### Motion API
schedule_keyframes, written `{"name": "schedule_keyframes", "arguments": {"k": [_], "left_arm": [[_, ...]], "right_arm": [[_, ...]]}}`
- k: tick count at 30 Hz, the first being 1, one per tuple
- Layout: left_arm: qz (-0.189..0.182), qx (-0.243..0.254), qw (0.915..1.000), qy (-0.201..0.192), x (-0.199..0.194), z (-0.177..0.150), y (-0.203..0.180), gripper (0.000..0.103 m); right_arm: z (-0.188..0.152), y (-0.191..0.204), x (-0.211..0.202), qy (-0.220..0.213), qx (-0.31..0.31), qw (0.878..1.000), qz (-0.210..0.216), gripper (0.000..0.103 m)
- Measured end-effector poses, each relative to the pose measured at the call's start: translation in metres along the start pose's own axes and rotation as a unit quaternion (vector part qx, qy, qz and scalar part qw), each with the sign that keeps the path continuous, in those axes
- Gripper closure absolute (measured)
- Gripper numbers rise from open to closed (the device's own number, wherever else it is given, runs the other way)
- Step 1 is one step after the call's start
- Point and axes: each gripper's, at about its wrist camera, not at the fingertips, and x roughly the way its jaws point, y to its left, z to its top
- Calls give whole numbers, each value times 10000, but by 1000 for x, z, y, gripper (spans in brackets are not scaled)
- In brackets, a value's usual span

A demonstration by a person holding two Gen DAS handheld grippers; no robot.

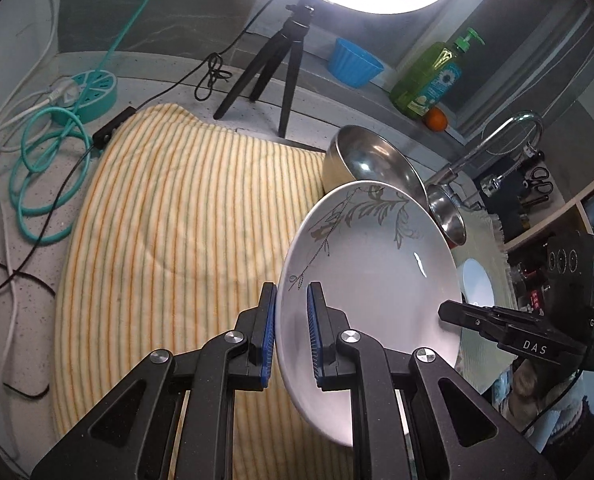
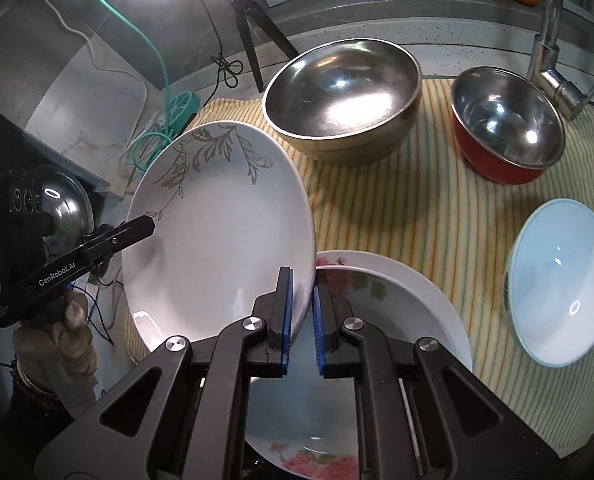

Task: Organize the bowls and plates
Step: 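Carry the grey-leaf plate with the left tool onto the plate stack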

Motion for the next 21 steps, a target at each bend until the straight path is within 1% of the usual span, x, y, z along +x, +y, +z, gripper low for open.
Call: {"name": "schedule_keyframes", "arguments": {"k": [11,21], "left_arm": [[-122,44,9996,240,17,-32,-45,90],[-84,17,9991,419,23,-54,-64,90]], "right_arm": [[-29,-44,-30,15,136,9999,-87,93],[-52,-63,-35,148,235,9996,-55,93]]}}
